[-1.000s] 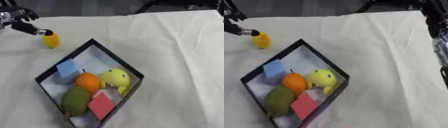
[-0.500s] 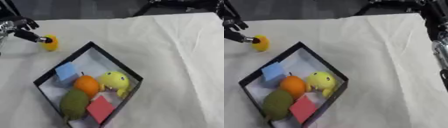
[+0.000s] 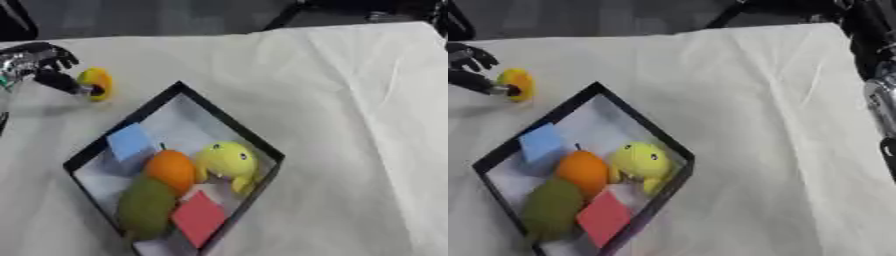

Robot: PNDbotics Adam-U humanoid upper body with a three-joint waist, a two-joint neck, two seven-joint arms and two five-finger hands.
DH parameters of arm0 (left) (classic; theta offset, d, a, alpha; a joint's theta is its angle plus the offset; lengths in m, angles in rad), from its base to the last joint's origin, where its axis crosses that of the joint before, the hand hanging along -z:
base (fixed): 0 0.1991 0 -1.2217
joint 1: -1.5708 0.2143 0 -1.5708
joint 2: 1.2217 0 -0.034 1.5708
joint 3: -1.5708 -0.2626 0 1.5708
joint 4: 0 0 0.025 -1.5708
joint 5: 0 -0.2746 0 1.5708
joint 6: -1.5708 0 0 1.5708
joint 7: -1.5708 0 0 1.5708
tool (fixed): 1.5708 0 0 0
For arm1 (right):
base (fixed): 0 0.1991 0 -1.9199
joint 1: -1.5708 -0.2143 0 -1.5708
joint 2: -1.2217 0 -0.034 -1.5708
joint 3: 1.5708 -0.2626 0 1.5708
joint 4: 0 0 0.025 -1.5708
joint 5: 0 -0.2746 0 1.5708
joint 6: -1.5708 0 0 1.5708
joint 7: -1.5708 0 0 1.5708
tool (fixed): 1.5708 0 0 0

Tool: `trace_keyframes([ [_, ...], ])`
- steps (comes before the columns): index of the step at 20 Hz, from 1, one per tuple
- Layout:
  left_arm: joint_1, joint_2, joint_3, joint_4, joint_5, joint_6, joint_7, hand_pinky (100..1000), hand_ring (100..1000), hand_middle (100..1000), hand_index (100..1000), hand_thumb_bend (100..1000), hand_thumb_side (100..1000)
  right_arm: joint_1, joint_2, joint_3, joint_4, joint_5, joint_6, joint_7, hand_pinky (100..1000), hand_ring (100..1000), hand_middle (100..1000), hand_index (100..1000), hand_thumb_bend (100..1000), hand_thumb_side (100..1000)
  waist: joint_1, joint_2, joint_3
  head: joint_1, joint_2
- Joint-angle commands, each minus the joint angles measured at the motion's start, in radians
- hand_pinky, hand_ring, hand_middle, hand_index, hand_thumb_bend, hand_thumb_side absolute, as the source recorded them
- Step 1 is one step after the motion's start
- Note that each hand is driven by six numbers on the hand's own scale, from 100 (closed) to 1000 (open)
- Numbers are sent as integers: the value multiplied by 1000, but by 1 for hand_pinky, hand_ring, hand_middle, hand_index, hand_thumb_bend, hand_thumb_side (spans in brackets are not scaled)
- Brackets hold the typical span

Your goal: Pick up objects on the table and place them in the box.

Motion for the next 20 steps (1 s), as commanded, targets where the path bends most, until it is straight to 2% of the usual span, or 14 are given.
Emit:
trace_keyframes([
  [1, -23, 8, 16, 0, -8, 4, 15, 841, 848, 792, 865, 604, 536, -17, -17, -8, -18, -2, 2, -1, 926, 745, 735, 821, 100, 716, -9, 1, -3, 5, -10],
  [6, -23, 0, 20, 8, -13, 10, 31, 833, 837, 781, 823, 550, 514, -19, -17, -8, -17, -3, 3, -2, 927, 745, 735, 821, 100, 718, -12, 8, -6, 9, -12],
  [8, -22, -4, 22, 11, -16, 13, 37, 832, 834, 778, 812, 495, 490, -19, -16, -8, -17, -3, 3, -1, 927, 745, 735, 822, 100, 718, -13, 9, -7, 11, -12],
  [11, -21, -8, 24, 15, -15, 18, 44, 830, 826, 767, 778, 289, 376, -20, -15, -8, -17, -3, 3, -1, 927, 745, 735, 822, 100, 719, -13, 10, -8, 13, -13],
  [13, -19, -11, 24, 13, -7, 22, 49, 823, 810, 749, 724, 118, 233, -19, -14, -8, -17, -2, 3, -1, 928, 746, 736, 822, 100, 718, -14, 10, -8, 13, -13],
  [15, -17, -13, 21, 4, 1, 25, 63, 811, 791, 725, 682, 100, 118, -18, -12, -8, -16, -2, 3, -1, 928, 746, 736, 822, 100, 718, -14, 9, -8, 12, -13],
  [17, -15, -15, 16, -6, 6, 31, 85, 790, 764, 684, 650, 100, 100, -17, -11, -9, -16, -2, 3, 0, 928, 746, 735, 822, 100, 720, -14, 9, -8, 12, -12],
  [20, -13, -15, 6, -30, 3, 45, 142, 773, 736, 639, 679, 100, 100, -15, -10, -8, -16, -2, 2, 1, 928, 746, 735, 822, 100, 721, -13, 7, -6, 13, -10],
])
